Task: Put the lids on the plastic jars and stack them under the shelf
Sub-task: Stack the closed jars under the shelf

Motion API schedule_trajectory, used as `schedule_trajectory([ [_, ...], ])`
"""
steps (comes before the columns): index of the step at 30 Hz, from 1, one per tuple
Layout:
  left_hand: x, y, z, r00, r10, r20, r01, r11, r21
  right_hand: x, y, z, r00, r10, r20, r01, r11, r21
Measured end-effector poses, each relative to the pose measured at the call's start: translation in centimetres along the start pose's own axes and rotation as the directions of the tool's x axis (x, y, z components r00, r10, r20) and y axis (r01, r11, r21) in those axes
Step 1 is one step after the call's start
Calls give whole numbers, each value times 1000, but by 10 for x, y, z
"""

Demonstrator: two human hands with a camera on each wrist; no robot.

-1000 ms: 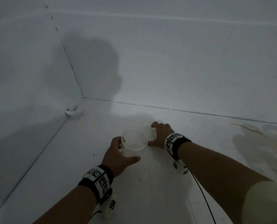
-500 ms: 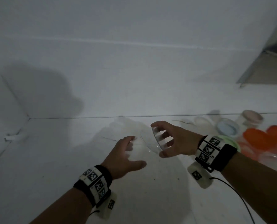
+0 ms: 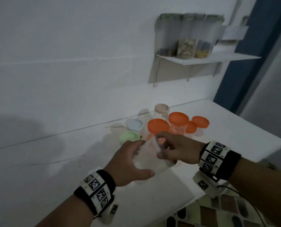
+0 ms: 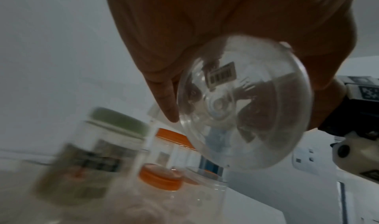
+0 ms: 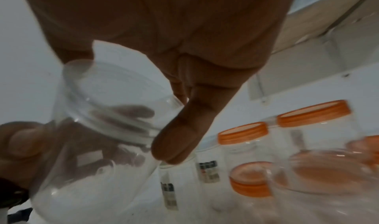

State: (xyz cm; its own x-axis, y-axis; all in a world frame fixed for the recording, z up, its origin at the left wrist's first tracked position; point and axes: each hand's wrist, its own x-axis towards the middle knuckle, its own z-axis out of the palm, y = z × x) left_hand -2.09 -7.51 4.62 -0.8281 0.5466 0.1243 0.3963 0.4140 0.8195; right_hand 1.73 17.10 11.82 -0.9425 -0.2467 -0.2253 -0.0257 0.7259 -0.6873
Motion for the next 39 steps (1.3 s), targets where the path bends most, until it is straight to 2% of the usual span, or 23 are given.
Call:
schedule_trajectory([
  [3, 27, 31, 46, 1000, 27, -13, -26, 999, 40, -30, 29, -27, 986, 158, -51, -154, 986, 69],
  [6, 53, 48, 81, 999, 33, 8, -34, 999, 25, -52, 55, -60, 962, 273, -27, -271, 961, 51],
  [8, 69, 53, 100, 1000, 15, 17, -14, 1000, -10, -60, 77, -84, 965, 259, -38, -255, 963, 86],
  [12, 103, 59, 128, 998, 1, 64, 4, 997, -75, -57, 115, -115, 989, 143, 39, -148, 970, 193],
  [14, 119, 59, 140, 997, 26, 73, -21, 998, -65, -50, 129, -119, 979, 200, -26, -194, 969, 155],
  [16, 134, 60, 152, 997, 57, 58, -55, 998, -34, -41, 141, -121, 948, 297, -114, -280, 949, 148],
  [18, 148, 62, 163, 996, 74, 50, -73, 997, -10, -35, 153, -127, 924, 361, -127, -346, 930, 128],
  [21, 167, 64, 182, 995, 83, 53, -85, 996, 26, -27, 169, -137, 913, 391, -114, -382, 920, 90],
  [26, 187, 64, 222, 999, 46, -25, -45, 997, 59, -10, 202, -158, 906, 412, -96, -410, 911, 46],
  [31, 191, 81, 244, 984, -45, -172, 62, 994, 92, 5, 233, -185, 962, 269, -54, -268, 963, 34],
  [33, 189, 93, 245, 964, -33, -264, 63, 993, 104, 12, 243, -198, 979, 202, -28, -196, 970, 141],
  [35, 179, 101, 243, 920, -19, -391, 66, 992, 109, 23, 248, -207, 987, 161, -20, -151, 958, 244],
  [37, 162, 104, 234, 817, -37, -576, 122, 986, 110, 37, 249, -209, 993, 111, -37, -98, 962, 255],
  [39, 138, 95, 222, 667, -126, -734, 243, 969, 55, 52, 254, -204, 997, 34, -67, -21, 981, 191],
])
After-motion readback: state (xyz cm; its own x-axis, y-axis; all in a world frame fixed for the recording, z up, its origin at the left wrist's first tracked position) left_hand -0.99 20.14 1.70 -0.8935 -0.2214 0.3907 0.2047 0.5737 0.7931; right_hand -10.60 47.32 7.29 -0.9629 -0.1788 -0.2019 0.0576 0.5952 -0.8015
